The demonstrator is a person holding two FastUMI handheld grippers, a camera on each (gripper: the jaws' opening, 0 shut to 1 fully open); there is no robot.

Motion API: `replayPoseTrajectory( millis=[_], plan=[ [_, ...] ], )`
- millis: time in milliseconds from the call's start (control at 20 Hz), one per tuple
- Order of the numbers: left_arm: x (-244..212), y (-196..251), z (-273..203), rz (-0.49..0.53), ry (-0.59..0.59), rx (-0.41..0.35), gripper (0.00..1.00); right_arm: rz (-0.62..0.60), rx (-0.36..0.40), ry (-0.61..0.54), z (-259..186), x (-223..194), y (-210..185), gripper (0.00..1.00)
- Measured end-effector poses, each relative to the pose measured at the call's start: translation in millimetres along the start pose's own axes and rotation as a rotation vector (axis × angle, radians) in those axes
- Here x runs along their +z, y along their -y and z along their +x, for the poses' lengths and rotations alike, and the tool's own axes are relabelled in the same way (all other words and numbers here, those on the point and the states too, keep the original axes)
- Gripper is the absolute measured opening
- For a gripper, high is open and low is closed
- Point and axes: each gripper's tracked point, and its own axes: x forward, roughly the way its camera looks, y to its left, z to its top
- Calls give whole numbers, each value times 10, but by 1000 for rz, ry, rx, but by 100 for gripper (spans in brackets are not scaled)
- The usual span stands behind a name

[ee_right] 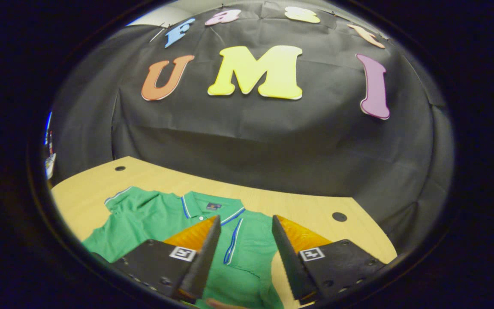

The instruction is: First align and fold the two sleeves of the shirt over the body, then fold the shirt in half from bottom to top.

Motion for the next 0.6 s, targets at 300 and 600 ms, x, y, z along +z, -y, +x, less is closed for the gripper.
replayPoseTrajectory(
  millis=[300, 600],
  plan=[
    [99, -39, -1, -12, 56, 51, 100, -5, 60, 99, -936, 332, -105, 90],
    [-228, 159, 15, -39, -5, 53, 100, -11, 105, 201, -1951, 296, -92, 97]
  ],
)
